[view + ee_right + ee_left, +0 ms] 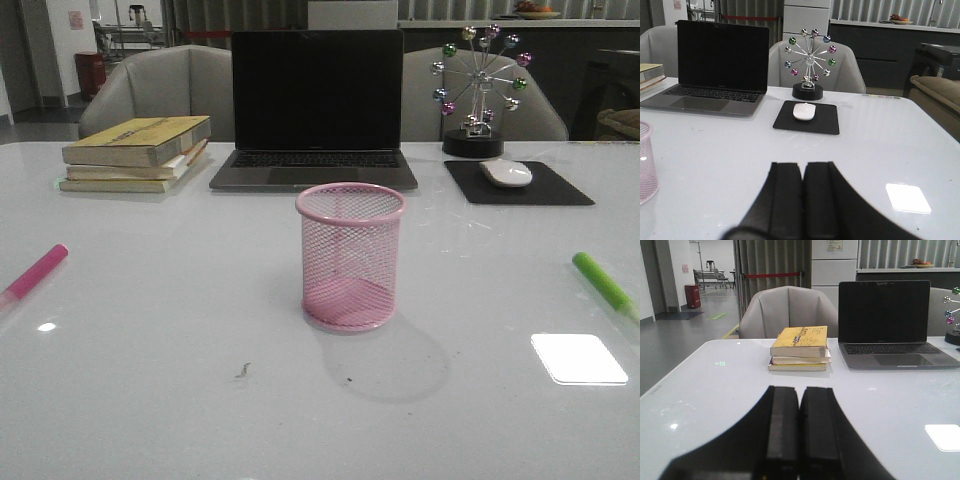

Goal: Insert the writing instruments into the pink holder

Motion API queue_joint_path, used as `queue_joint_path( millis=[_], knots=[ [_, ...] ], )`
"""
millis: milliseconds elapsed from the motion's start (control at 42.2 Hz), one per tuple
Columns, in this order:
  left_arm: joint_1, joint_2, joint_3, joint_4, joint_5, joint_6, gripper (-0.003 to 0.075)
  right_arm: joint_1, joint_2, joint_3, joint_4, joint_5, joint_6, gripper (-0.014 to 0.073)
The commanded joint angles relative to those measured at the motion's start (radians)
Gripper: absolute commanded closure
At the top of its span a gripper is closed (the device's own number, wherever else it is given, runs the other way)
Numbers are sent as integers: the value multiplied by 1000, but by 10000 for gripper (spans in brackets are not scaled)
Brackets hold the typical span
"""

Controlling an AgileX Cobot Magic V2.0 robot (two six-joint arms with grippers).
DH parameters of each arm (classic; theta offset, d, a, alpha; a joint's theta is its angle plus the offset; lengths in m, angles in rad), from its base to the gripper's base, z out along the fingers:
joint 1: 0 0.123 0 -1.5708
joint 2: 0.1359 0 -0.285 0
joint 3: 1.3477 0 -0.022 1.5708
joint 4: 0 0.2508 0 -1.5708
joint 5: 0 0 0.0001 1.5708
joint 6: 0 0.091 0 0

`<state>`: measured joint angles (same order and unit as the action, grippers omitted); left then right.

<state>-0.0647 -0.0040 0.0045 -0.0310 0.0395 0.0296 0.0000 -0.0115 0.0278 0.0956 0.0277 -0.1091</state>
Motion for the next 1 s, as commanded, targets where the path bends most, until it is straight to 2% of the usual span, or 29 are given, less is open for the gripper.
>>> queue_joint_path(
  millis=[0,806,877,972],
  knots=[
    [1,-18,5,-1,-92,-3,629,-1,-19,-4,4,-93,-3,539],
    [1,-18,5,-1,-112,-3,629,-1,-19,-4,4,-117,-3,539],
    [1,-18,-5,-1,-137,-3,629,-1,-19,-14,28,-158,-3,539],
    [1,-18,-54,1,-144,-3,629,-1,-19,-71,62,-144,-3,539]
  ],
)
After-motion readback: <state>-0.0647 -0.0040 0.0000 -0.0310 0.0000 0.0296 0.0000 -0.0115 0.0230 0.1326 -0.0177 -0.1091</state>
